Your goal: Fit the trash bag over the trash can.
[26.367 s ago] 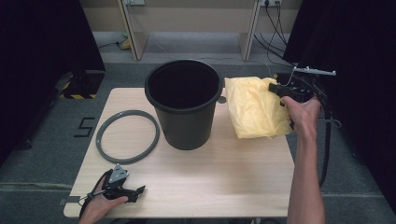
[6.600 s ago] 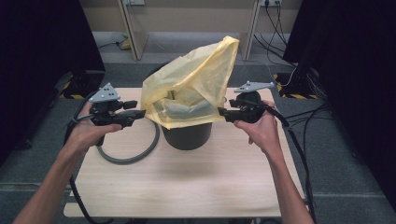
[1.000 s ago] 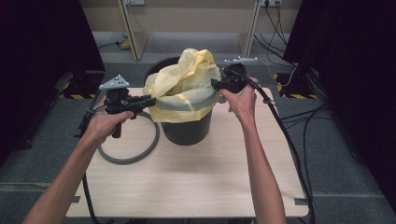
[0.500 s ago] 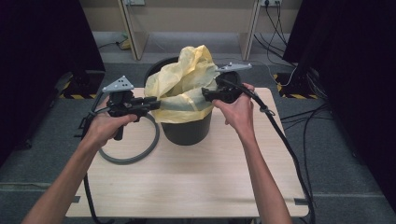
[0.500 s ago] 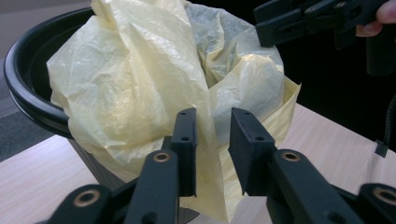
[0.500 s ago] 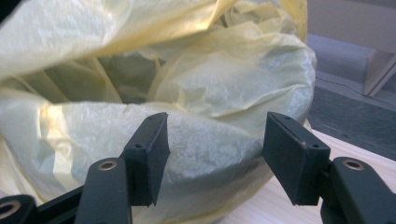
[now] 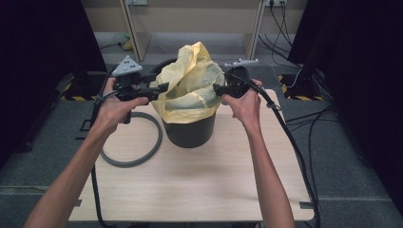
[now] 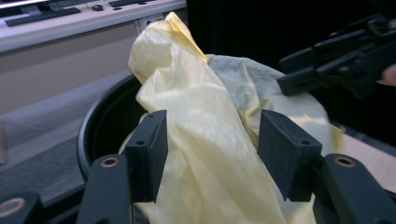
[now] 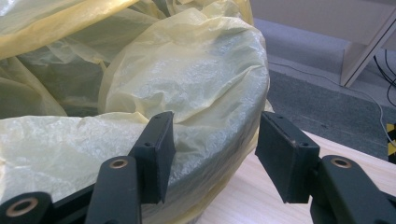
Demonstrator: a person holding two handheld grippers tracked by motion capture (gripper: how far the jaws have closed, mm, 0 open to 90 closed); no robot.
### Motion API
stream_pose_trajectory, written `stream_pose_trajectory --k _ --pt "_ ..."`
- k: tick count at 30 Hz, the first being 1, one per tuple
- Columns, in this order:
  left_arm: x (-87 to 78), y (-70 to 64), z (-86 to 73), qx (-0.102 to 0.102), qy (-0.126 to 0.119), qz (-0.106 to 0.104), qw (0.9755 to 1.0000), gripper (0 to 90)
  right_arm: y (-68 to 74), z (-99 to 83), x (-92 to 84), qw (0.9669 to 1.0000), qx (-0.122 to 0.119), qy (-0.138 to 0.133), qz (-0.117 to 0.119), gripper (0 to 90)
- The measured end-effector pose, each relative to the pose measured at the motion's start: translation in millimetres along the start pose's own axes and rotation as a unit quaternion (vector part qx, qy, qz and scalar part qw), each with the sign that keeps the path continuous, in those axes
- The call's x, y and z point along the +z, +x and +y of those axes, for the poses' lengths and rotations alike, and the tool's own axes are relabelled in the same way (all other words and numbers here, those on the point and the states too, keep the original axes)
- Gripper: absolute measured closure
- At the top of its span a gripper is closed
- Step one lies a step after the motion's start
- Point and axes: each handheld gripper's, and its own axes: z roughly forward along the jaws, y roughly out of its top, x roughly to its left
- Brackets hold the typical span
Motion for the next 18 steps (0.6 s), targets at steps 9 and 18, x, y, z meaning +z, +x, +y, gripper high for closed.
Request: stream_pose_trajectory --k 9,18 --pt "34.7 12.4 -1.7 0.008 0.060 0.024 0.9979 72.6 3.0 -0.8 0.2 1.0000 -0.002 0.001 0.003 47.0" --pt "16.0 62.9 -34.7 -0.056 0.043 0.075 0.9947 88.9 2.7 -1.0 0.4 1.0000 -0.003 0.000 0.002 47.2"
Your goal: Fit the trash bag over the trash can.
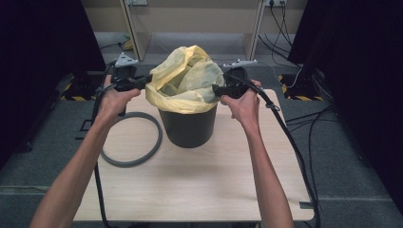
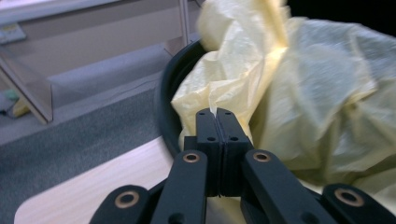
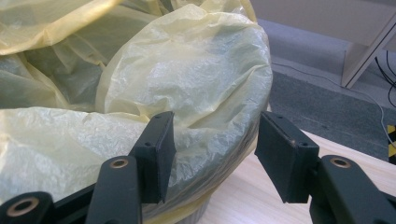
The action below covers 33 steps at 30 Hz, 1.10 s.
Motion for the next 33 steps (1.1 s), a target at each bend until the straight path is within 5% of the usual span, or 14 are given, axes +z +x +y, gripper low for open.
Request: stream_pose_trajectory --k 7,11,18,27,33 --pt "-5.7 25.3 -32.6 -0.051 -0.013 -0.017 0.9984 88.1 0.2 0.1 -0.2 1.0000 -0.002 0.000 -0.001 47.2" --pt "-3.2 18.3 -46.7 -0.038 -0.008 -0.017 0.9991 88.2 2.2 1.2 -4.0 1.0000 -0.003 -0.007 0.000 44.5" --pt "-4.5 6.6 -59.2 -0.020 -0.009 -0.031 0.9993 88.2 21.4 -1.1 -26.7 0.9974 -0.018 -0.035 0.061 43.9" --pt "-13.4 -11.5 -66.7 0.007 -0.014 -0.049 0.9987 88.0 51.2 -4.4 -42.5 0.9892 -0.049 -0.038 0.133 42.2" --pt "-13.5 -15.7 -67.5 0.020 -0.011 -0.048 0.9986 87.2 62.0 -12.8 -31.8 0.9894 -0.069 -0.009 0.127 44.2"
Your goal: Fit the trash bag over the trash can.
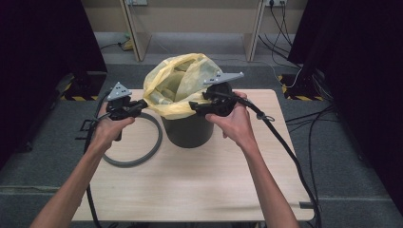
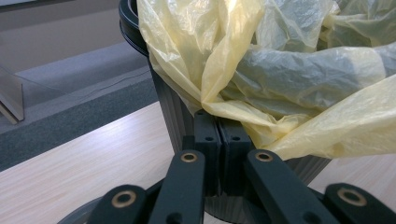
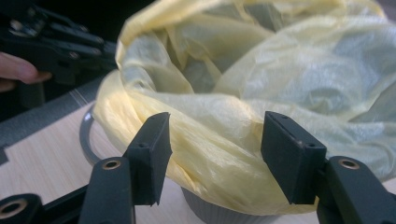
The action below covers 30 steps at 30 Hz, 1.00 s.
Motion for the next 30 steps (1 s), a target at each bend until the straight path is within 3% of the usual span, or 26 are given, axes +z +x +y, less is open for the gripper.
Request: stream_pose_trajectory --k 3,8,15,21,25,27,29,30 --pt "-0.6 -1.3 -1.4 -0.001 0.000 -0.005 1.0000 86.2 0.7 -0.9 4.0 0.9999 -0.006 0.003 -0.011 49.4" --pt "-1.5 -1.3 -4.0 -0.004 -0.002 -0.009 1.0000 85.6 4.5 -1.5 -2.2 0.9995 -0.029 -0.002 -0.012 71.7" --pt "-4.0 -1.9 -7.8 -0.004 -0.008 -0.014 0.9999 86.0 7.7 -17.6 -10.0 0.9987 -0.048 0.015 0.015 86.4" --pt "4.2 -2.2 -14.2 -0.004 0.003 -0.008 1.0000 86.2 -1.6 -42.6 5.3 0.9979 -0.042 0.047 0.018 87.7" --pt "10.9 1.0 -18.9 -0.012 0.009 -0.003 0.9999 86.1 -11.1 -48.7 15.9 0.9981 -0.033 0.051 0.010 86.5" --pt "11.9 2.2 -20.6 -0.016 0.012 -0.005 0.9998 84.6 -15.6 -49.0 18.5 0.9985 -0.026 0.046 0.012 77.4" --pt "9.8 2.5 -21.3 -0.019 0.018 -0.018 0.9995 74.7 -18.0 -48.9 18.4 0.9984 -0.020 0.054 0.006 63.4" --pt "7.0 2.7 -21.1 -0.017 0.018 -0.023 0.9994 69.4 -18.9 -48.5 16.0 0.9985 -0.019 0.052 0.006 61.3"
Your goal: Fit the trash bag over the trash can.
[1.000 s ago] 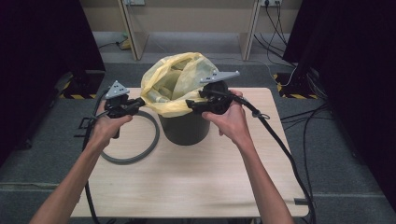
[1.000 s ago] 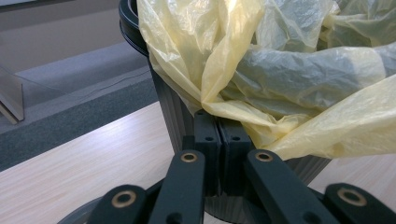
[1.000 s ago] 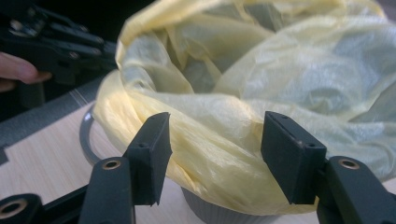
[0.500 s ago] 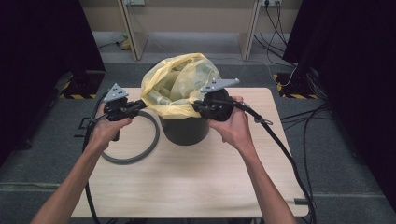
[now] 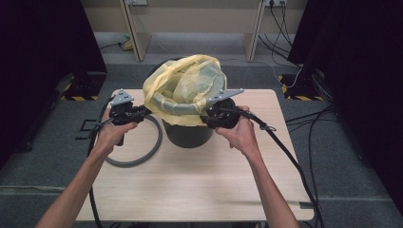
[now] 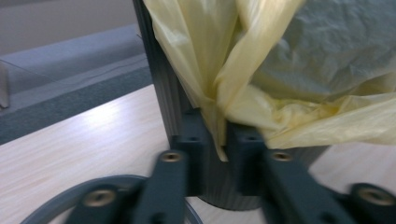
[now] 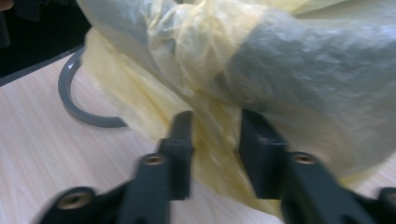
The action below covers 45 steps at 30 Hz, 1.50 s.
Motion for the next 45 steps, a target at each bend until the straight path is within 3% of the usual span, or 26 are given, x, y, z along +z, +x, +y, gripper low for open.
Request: stream_pose_trajectory --k 5,9,13,17,22,26,28,31,33,38,45 --pt "-21.4 1.5 4.5 0.015 -0.007 -0.004 0.9999 51.6 -6.3 5.2 -27.3 0.9989 0.021 -0.041 -0.012 52.3" --pt "-37.2 1.1 14.0 0.021 -0.024 -0.007 0.9995 44.6 -13.2 12.5 -41.5 0.9949 0.050 -0.071 -0.052 45.0" --pt "-46.7 -0.6 27.9 0.017 -0.039 -0.009 0.9991 39.5 -12.0 20.6 -37.2 0.9922 0.062 -0.093 -0.055 40.9" --pt "-51.5 -2.9 42.0 0.012 -0.055 -0.009 0.9984 36.4 -9.0 28.0 -26.4 0.9929 0.056 -0.083 -0.064 40.3" --pt "-45.9 -6.5 61.2 0.007 -0.066 -0.003 0.9978 35.0 -20.4 32.6 -25.5 0.9924 0.061 -0.078 -0.072 44.9" --pt "-36.5 -13.2 74.9 0.014 -0.065 -0.001 0.9978 34.8 -32.9 35.6 -28.1 0.9892 0.080 -0.095 -0.078 46.1" --pt "-31.4 -17.1 80.7 0.016 -0.064 -0.003 0.9979 34.8 -32.9 39.3 -27.9 0.9879 0.083 -0.109 -0.072 46.0" --pt "-25.6 -20.8 85.2 0.015 -0.060 0.002 0.9981 35.0 -26.4 42.9 -20.1 0.9899 0.072 -0.100 -0.070 46.1" --pt "-21.7 -22.3 86.7 0.018 -0.056 0.010 0.9982 35.5 -24.3 42.5 -13.8 0.9906 0.059 -0.091 -0.084 47.0" --pt "-12.9 -21.4 87.9 0.011 -0.054 0.021 0.9983 36.3 -36.2 44.8 -11.9 0.9872 0.052 -0.072 -0.132 47.8" --pt "-7.5 -15.4 88.7 -0.011 -0.058 0.032 0.9978 36.6 -63.4 49.9 -6.2 0.9843 0.080 -0.065 -0.143 48.1"
